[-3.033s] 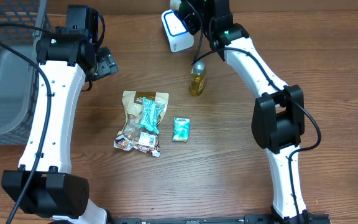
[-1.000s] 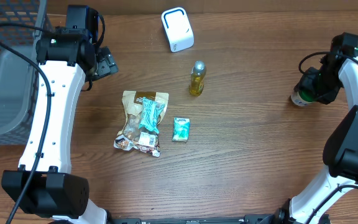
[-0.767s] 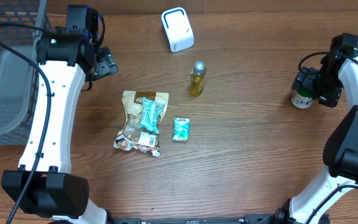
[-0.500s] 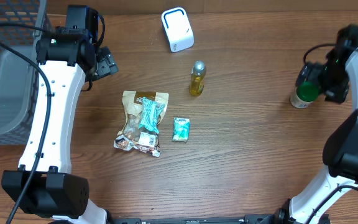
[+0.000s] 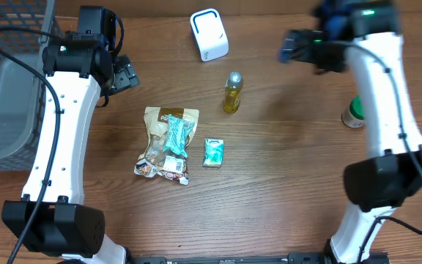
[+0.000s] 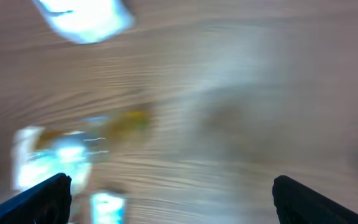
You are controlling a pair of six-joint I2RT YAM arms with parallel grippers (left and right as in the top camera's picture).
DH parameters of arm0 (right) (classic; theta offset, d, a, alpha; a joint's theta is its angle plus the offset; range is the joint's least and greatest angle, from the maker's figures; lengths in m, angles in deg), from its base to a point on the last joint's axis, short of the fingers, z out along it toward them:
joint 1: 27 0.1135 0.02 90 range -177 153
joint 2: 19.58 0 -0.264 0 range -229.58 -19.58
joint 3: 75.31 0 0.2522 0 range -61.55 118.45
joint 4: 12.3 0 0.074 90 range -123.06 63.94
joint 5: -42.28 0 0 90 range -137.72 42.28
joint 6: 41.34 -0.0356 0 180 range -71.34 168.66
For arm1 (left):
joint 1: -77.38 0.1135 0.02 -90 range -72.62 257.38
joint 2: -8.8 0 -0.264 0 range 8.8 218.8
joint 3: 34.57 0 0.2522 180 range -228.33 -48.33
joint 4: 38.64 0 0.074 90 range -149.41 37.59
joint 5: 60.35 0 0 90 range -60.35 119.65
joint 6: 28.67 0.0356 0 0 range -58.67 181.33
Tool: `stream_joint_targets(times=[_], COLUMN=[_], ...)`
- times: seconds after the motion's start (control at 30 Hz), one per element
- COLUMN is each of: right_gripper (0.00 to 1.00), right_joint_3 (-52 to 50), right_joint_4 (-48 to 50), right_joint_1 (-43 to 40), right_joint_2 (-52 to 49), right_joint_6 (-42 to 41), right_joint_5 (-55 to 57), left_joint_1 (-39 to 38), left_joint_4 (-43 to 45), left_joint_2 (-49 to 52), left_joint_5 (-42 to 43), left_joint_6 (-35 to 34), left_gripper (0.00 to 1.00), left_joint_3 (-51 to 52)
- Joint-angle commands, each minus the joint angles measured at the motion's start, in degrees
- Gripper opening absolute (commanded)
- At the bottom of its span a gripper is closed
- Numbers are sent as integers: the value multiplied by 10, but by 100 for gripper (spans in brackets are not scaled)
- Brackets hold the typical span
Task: Scan the item barcode
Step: 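Carry the jar to the right side and set it down upright, then move the right gripper onto the yellow oil bottle and grasp it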
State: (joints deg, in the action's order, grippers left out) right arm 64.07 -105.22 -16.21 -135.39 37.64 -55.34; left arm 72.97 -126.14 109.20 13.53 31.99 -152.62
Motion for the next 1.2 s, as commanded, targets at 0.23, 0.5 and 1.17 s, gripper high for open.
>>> stream_joint_targets(times=[0.23,0.5,1.17], right_gripper=[95,86,52], right_joint_3=[-27,-28,-28], right_joint_4=[84,79,53], right_joint_1=[125,141,141], right_joint_2=[-17,-87,-151], right_joint_6=[-149,-154,-189], right_joint_5=[93,90,76], left_joint_1=[-1,-1,-1], left_joint_4=[1,1,1], left_joint_2=[-8,-8,-8], left_joint_5=[-8,-8,-8], left_joint_6=[11,11,11], left_gripper=[100,100,100], left_joint_3=[-11,-11,-11])
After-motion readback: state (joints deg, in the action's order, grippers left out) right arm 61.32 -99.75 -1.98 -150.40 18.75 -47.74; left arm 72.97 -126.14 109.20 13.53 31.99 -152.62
